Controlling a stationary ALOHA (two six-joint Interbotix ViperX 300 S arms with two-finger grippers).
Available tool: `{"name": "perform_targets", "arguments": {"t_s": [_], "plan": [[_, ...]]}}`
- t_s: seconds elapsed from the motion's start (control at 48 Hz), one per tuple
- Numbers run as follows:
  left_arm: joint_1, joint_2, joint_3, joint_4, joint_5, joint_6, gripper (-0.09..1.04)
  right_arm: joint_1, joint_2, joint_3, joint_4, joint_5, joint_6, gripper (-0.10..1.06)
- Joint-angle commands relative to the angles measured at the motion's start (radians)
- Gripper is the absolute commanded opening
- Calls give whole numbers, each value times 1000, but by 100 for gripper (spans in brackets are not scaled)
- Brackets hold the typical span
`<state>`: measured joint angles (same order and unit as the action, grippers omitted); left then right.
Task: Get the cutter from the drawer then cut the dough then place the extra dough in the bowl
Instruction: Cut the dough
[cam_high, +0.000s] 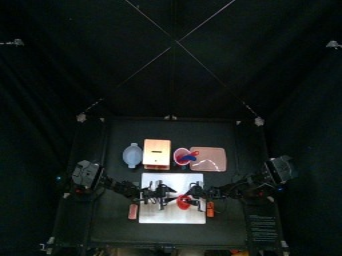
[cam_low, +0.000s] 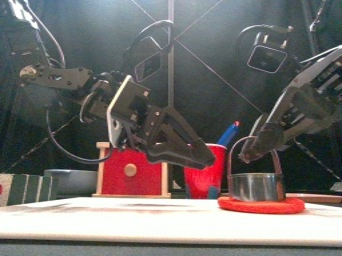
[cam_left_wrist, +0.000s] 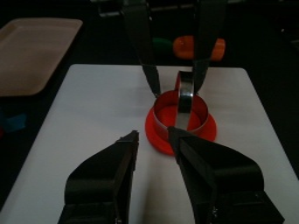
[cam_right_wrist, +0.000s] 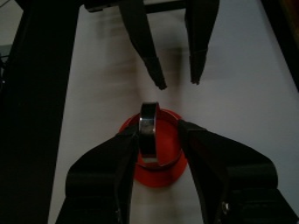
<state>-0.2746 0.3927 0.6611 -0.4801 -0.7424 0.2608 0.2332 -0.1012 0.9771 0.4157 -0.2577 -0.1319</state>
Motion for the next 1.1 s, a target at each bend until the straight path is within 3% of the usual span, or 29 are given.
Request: {"name": "perform_targets", "arguments": {"t_s": [0.021, 0.312, 1.104], "plan": [[3, 0, -26, -2, -5, 5, 71, -31, -49, -55, -23, 127, 3, 77], [5, 28, -43, 23, -5, 5, 53, -63, -57, -150, -112, 357, 11, 77], [12, 92, -81, 2, 98, 3, 53, -80, -35, -212, -130, 465, 11, 77]]}}
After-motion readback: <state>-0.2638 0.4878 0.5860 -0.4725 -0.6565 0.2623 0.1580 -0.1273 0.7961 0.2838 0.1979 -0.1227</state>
